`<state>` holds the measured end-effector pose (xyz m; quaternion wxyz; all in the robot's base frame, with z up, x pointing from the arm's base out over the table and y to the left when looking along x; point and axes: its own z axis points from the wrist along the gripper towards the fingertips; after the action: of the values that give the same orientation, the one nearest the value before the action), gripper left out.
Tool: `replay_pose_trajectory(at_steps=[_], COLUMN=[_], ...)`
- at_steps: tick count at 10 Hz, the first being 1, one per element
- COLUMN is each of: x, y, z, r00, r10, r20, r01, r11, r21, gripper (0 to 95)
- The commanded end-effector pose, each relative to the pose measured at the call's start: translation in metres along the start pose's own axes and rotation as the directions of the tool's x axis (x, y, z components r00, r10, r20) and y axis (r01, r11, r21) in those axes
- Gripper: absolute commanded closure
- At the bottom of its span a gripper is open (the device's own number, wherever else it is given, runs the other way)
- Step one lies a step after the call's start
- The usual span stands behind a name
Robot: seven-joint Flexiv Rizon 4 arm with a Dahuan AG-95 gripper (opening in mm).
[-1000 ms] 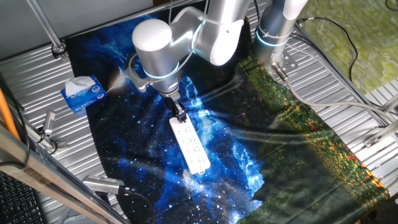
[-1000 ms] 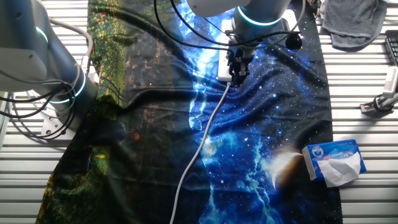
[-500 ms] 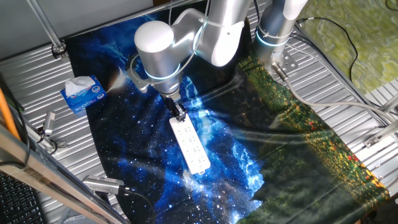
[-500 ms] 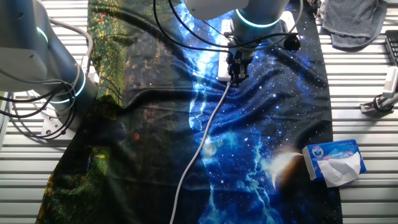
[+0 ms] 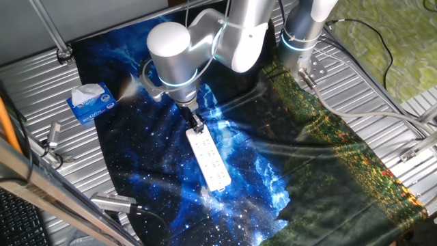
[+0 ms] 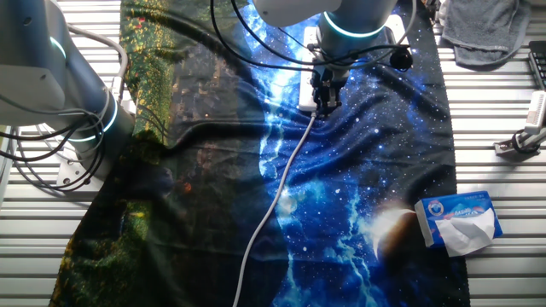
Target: Turn on the power strip by pressing the button
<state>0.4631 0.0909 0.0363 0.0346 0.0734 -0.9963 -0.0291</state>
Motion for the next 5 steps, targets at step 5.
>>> replay_pose_trajectory(at_steps=[5], x=[-0.0005], y=[0.0002], z=[0.0000], r00=[1.000], r10=[-0.002], r20=[0.000], r01=[0.002], r11=[1.000], r21=[-0.005], gripper=[38.0])
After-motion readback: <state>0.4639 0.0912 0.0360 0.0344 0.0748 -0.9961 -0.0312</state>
